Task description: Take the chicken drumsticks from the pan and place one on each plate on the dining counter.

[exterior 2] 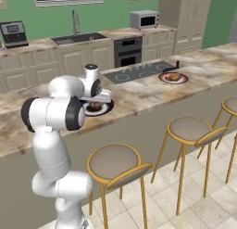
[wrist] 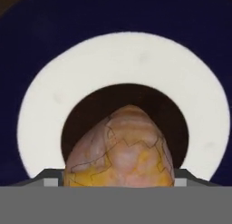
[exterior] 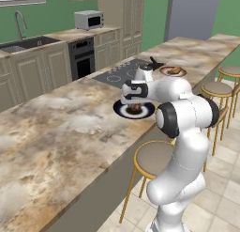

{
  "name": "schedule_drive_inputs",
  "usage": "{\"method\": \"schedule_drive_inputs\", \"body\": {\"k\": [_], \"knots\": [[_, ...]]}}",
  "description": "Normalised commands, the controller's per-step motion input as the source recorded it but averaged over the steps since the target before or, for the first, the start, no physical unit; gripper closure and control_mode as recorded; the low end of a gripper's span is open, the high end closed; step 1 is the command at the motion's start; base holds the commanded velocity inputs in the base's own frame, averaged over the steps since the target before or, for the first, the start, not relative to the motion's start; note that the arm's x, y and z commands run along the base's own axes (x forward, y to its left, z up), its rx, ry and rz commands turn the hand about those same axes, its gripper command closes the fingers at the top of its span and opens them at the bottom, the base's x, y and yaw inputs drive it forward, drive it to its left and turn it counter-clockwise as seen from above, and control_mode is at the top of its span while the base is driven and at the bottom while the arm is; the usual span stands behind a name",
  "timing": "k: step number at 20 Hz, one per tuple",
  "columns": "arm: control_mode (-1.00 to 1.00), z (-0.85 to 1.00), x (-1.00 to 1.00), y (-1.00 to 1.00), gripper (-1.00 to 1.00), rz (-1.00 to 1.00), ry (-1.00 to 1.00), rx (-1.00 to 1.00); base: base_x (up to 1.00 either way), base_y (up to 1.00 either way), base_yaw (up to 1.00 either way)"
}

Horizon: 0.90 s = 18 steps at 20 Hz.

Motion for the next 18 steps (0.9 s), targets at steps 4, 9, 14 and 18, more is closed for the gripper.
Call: {"method": "schedule_drive_inputs", "body": {"k": [4,9,14,18], "knots": [[-1.00,-0.14,0.49,0.48,-1.00,0.00,-0.06,0.00,0.00,0.00,0.00],[-1.00,-0.01,0.07,0.16,-1.00,0.00,0.00,0.00,0.00,0.00,0.00],[-1.00,0.06,-0.24,0.00,-1.00,0.00,0.00,0.00,0.00,0.00,0.00],[-1.00,0.50,-0.61,-0.06,-1.00,0.00,-0.12,0.04,0.00,0.00,0.00]]}}
